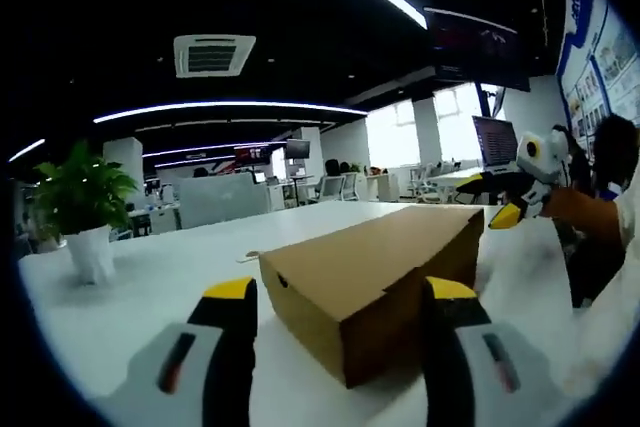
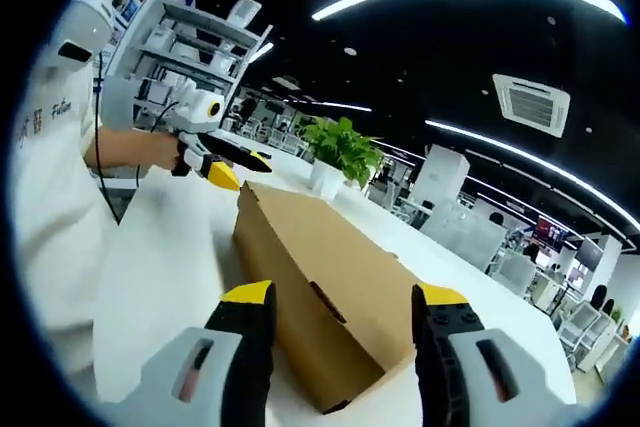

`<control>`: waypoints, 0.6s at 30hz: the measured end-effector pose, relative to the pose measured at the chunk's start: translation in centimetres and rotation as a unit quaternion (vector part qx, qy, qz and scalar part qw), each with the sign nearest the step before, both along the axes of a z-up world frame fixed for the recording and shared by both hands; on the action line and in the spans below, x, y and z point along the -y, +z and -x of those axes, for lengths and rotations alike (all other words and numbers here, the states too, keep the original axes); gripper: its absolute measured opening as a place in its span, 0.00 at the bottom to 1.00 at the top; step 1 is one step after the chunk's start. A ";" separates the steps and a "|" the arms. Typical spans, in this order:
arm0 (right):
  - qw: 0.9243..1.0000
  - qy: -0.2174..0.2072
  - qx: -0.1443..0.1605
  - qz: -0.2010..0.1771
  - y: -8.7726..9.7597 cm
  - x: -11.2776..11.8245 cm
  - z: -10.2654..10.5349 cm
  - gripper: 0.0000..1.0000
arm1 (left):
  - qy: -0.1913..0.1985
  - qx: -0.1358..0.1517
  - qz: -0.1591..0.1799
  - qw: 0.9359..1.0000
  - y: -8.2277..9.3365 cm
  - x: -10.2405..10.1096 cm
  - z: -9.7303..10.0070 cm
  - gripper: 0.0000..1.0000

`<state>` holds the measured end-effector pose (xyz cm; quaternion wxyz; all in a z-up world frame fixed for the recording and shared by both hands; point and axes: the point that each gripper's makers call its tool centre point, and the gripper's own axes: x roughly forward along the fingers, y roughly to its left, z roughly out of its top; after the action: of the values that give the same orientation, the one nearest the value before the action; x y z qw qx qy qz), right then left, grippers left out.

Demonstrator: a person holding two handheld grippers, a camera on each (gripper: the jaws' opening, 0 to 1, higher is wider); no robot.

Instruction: Operate the shoe box by opening the lid, removing the specified soft item, and placing it in the target area until the item is outside and the box remains undamaged.

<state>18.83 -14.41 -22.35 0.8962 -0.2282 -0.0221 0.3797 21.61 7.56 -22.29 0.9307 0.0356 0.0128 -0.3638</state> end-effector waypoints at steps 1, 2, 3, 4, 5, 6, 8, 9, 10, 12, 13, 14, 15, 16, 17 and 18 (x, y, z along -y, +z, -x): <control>1.000 -0.001 0.004 -0.006 0.3 0.0 0.0 0.60 | -0.001 -0.003 0.006 1.000 0.3 -0.1 0.1 0.65; 1.000 -0.001 0.005 -0.006 0.4 0.0 0.1 0.64 | -0.003 -0.004 0.005 1.000 0.4 -0.3 0.1 0.65; 1.000 -0.001 0.006 -0.006 0.5 0.1 0.1 0.72 | -0.004 -0.005 0.004 1.000 0.4 -0.3 0.2 0.65; 1.000 0.004 0.012 -0.005 0.8 0.1 0.3 0.77 | -0.002 -0.006 -0.006 1.000 0.5 -0.5 0.2 0.65; 1.000 0.018 0.009 -0.014 1.0 -0.3 0.6 0.79 | -0.007 -0.015 -0.010 1.000 0.3 -0.5 0.3 0.64; 0.999 0.037 0.003 -0.027 1.2 -0.6 1.2 0.76 | -0.009 -0.022 -0.007 1.000 0.3 -0.5 0.4 0.64; 1.000 0.017 0.023 -0.004 1.4 0.2 0.9 0.69 | -0.009 -0.067 -0.007 0.998 -0.9 -0.7 0.8 0.61; 0.999 0.006 0.038 0.023 1.2 0.7 0.8 0.67 | -0.007 -0.072 -0.006 0.997 -1.1 -0.8 0.8 0.61; 0.999 0.002 0.039 0.033 1.0 0.7 0.9 0.67 | -0.003 -0.075 0.000 0.997 -1.4 -0.9 0.8 0.61; 0.999 0.004 0.034 0.037 0.8 0.6 1.2 0.67 | -0.009 -0.076 -0.003 0.997 -2.0 -1.0 1.5 0.61; 0.999 0.006 0.033 0.036 0.8 0.6 1.3 0.67 | -0.008 -0.071 -0.007 0.997 -2.2 -1.1 1.7 0.62; 0.999 0.012 0.026 0.030 0.7 0.4 1.6 0.67 | -0.002 -0.060 -0.021 0.998 -2.3 -1.4 1.6 0.64; 0.999 0.012 0.024 0.028 0.7 0.4 1.7 0.67 | 0.009 -0.056 -0.032 0.998 -2.5 -1.9 1.5 0.64; 0.999 0.010 0.025 0.027 0.7 0.3 1.9 0.66 | 0.015 -0.054 -0.038 0.998 -2.7 -2.1 1.5 0.65; 0.998 0.001 0.042 0.037 0.9 0.5 1.8 0.64 | 0.016 -0.053 -0.039 0.998 -2.7 -2.2 1.6 0.65; 0.997 -0.008 0.057 0.048 1.1 0.7 1.8 0.62 | 0.018 -0.053 -0.030 0.998 -2.5 -2.4 1.7 0.65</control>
<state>17.02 -15.10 -21.26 0.8847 -0.2925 -0.0532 0.3591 19.95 9.98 -24.76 0.9335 0.0438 0.0741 -0.3480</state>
